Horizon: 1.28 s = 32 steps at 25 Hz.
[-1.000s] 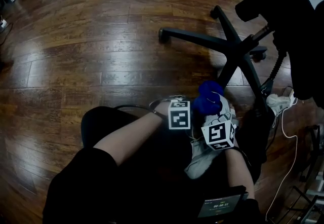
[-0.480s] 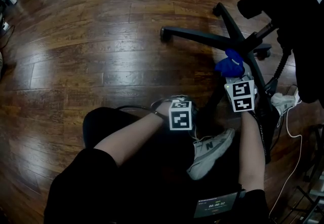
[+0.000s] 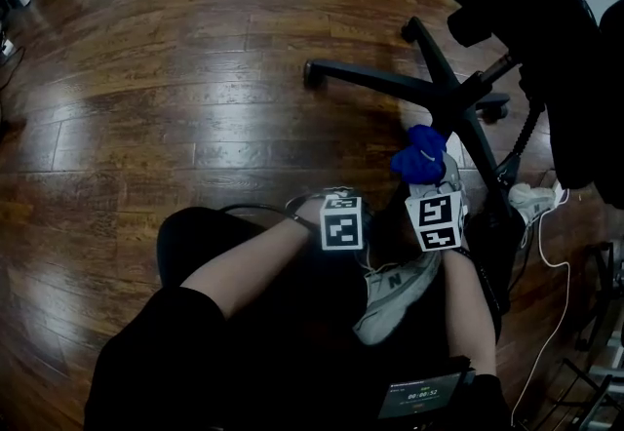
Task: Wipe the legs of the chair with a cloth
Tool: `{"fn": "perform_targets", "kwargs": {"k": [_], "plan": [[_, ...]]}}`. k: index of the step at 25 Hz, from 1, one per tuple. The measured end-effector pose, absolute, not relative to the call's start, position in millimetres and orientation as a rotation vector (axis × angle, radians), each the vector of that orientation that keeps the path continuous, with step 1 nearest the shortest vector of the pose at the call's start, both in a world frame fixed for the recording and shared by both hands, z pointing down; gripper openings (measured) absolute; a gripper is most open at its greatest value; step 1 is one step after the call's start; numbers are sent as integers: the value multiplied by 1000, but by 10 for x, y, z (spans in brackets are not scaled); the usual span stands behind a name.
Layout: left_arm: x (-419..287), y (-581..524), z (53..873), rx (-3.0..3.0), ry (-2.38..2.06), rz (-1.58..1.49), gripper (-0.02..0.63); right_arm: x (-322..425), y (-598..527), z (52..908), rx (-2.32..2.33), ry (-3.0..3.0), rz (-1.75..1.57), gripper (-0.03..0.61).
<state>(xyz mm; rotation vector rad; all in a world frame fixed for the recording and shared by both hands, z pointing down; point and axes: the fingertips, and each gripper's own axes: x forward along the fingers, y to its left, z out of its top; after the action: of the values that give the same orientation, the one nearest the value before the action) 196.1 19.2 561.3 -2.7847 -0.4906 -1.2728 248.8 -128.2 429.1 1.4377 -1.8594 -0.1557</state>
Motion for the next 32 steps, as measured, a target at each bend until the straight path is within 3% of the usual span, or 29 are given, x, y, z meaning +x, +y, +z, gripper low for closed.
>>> {"fn": "perform_targets", "kwargs": {"k": [11,25,32], "plan": [[1956,195,5622,-2773,-485,-1290,356,1817,-499,4540,1246,-1930,-195,98],[1953,188,5596,-2788,-516,-1273,356,2964,-1821,4088,1539,-1869,-116,98],[1946,191,5606,-2790,-507,-1269,356,2948,-1740,4094,1608,-1846,-108,98]]}}
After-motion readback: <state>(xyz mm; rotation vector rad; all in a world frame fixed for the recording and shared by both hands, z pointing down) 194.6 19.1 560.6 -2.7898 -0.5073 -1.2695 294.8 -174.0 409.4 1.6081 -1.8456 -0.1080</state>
